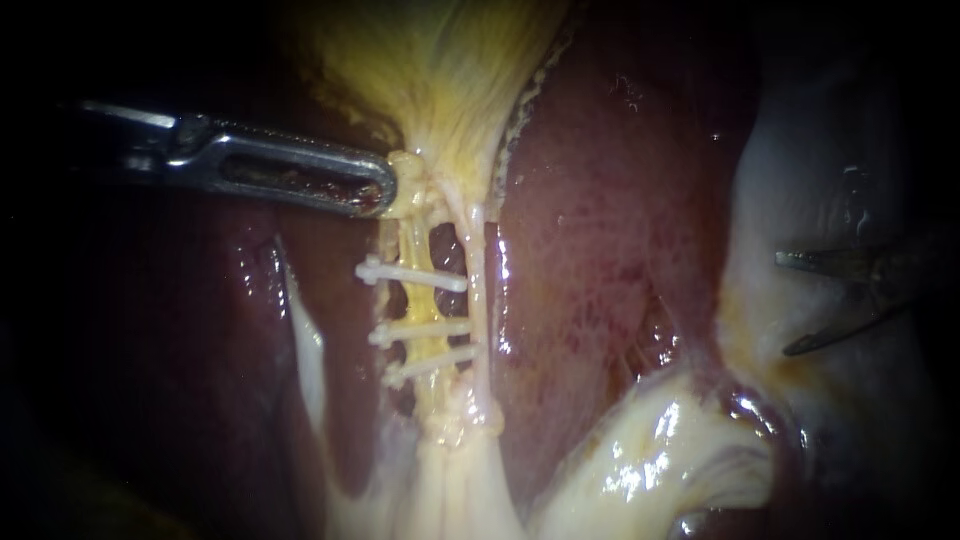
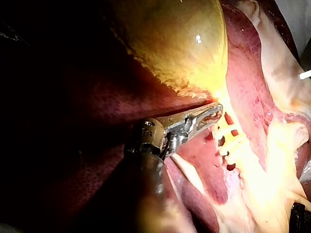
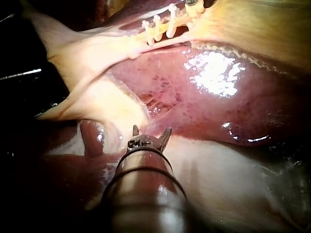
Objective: Go to the cutting position left tube
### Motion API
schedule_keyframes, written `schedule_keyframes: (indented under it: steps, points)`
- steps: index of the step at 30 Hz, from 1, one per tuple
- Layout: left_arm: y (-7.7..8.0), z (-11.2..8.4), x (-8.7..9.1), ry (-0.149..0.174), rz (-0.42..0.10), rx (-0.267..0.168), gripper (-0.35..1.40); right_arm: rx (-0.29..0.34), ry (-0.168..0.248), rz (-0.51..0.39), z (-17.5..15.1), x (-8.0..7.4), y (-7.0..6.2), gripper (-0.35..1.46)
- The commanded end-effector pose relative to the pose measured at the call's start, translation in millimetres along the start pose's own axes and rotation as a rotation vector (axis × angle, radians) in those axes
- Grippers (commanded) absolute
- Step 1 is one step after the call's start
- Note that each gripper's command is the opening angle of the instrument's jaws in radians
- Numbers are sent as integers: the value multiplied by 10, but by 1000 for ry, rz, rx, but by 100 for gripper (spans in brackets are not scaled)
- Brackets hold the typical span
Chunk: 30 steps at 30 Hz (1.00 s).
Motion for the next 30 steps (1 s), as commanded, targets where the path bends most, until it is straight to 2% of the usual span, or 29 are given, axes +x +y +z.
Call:
schedule_keyframes:
  steps: [1, 7, 10, 15, 19, 23, 30]
  points:
    - [0, 0, 0, 0, 0, -1, -35, 0, 0, 0, 0, 0, 0, 132]
    - [-1, -6, -1, 2, 0, 3, -35, 0, 0, 0, 0, 0, 0, 132]
    - [0, -19, -5, 6, -3, 12, -35, 0, 0, 0, 0, 0, 0, 132]
    - [2, -49, -16, -2, -9, -6, -35, 0, 0, 6, 0, 0, 0, 132]
    - [3, -65, -24, -9, -15, -21, -35, 3, 1, 18, 0, 0, 0, 132]
    - [4, -71, -27, -14, -18, -27, -35, 3, 1, 18, 0, 0, 0, 132]
    - [4, -71, -26, -14, -18, -27, -35, 3, 1, 24, 0, 1, 0, 134]
